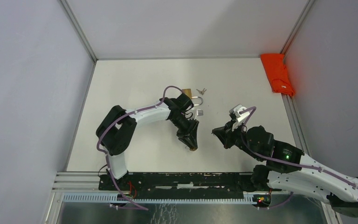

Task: Unlock with the key
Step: Place the lock at the center of the board.

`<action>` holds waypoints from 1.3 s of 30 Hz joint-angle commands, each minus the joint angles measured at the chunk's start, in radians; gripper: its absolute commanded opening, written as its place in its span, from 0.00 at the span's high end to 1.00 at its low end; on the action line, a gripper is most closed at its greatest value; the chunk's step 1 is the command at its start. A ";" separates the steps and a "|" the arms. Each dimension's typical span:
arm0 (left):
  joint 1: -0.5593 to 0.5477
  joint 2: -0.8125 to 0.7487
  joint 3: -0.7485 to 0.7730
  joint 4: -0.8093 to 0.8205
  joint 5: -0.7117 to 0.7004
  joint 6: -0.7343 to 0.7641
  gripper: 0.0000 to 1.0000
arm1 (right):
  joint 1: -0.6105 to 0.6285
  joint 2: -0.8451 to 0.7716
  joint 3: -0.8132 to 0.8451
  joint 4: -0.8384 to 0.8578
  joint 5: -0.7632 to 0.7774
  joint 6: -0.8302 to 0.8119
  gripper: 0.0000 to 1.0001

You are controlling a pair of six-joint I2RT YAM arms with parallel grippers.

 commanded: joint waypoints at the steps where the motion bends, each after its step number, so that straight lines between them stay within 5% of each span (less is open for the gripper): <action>1: 0.000 -0.003 0.050 -0.009 -0.045 0.043 0.92 | 0.001 -0.005 0.034 0.009 0.029 -0.007 1.00; 10: 0.002 0.020 0.035 0.064 0.124 0.015 0.92 | 0.001 0.024 0.048 0.013 0.019 -0.010 1.00; 18: 0.002 0.042 0.058 -0.055 -0.162 0.100 0.91 | 0.002 0.030 0.050 0.016 0.024 -0.011 1.00; 21: 0.011 0.044 -0.005 0.082 0.065 0.023 0.92 | 0.000 0.034 0.055 0.011 0.027 -0.014 1.00; 23: 0.012 0.063 0.008 0.071 0.084 0.019 0.92 | 0.001 0.037 0.059 0.006 0.031 -0.016 1.00; 32: -0.002 0.080 0.175 -0.156 -0.631 0.102 0.92 | 0.000 0.061 0.047 0.017 0.046 -0.031 1.00; 39: -0.032 0.054 0.155 -0.050 -0.689 0.048 0.71 | 0.001 0.101 0.056 0.030 0.034 -0.040 1.00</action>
